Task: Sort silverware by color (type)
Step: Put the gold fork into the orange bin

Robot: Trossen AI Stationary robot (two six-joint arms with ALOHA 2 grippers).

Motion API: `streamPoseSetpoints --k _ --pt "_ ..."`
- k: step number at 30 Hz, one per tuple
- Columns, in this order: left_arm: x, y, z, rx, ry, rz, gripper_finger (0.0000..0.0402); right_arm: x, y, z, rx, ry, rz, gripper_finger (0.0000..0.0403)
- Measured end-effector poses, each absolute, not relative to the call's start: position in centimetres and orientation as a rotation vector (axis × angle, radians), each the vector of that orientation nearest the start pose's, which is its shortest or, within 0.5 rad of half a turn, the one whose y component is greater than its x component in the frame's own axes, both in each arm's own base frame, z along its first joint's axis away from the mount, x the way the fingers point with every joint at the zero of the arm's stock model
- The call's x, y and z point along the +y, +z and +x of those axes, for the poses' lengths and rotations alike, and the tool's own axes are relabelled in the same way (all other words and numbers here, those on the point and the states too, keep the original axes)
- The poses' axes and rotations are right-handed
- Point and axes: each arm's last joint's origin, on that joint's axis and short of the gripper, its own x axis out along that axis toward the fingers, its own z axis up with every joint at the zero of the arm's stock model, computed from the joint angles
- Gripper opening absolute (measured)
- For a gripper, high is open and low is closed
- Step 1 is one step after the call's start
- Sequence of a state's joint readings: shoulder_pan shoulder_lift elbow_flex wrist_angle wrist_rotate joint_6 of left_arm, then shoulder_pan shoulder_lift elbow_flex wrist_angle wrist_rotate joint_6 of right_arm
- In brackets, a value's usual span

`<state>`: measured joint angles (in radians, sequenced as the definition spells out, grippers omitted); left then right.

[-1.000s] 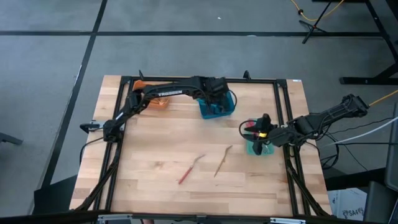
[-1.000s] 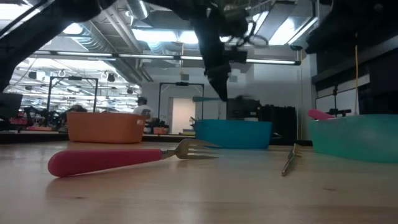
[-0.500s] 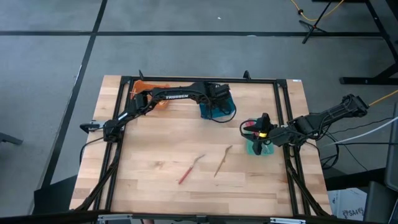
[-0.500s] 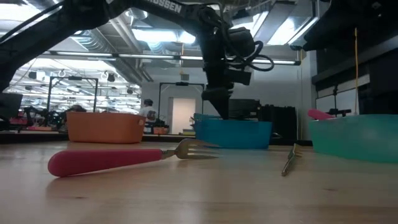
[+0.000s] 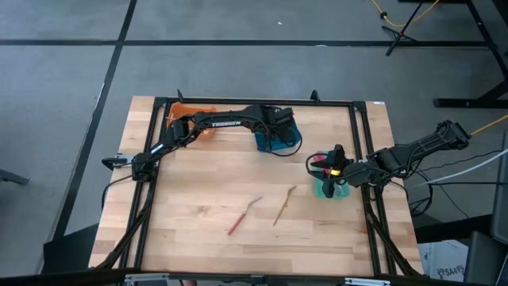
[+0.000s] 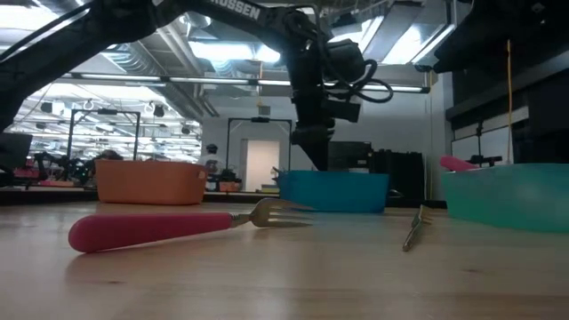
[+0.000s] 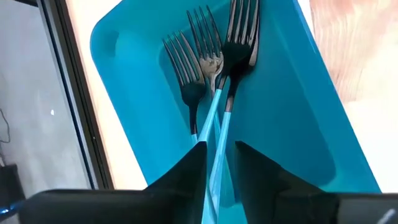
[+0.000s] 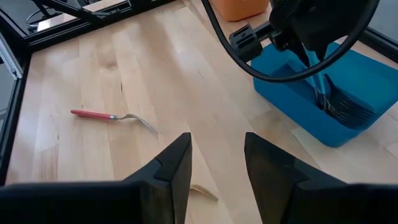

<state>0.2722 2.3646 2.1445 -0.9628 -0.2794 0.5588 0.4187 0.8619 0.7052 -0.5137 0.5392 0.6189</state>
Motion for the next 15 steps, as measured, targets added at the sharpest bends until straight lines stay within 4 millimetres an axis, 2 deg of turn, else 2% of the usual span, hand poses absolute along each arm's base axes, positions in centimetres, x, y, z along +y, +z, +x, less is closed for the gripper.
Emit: streamPoseSetpoints --k 8,15 --pt "13.0 20.8 47.9 1.298 0.194 0.51 0.0076 5.6 26.7 16.3 0.531 -0.292 0.291 0.0138" --pt "11.3 22.4 47.9 1.264 0.188 0.538 0.0076 5.7 26.8 16.4 0.527 -0.29 0.294 0.0138"
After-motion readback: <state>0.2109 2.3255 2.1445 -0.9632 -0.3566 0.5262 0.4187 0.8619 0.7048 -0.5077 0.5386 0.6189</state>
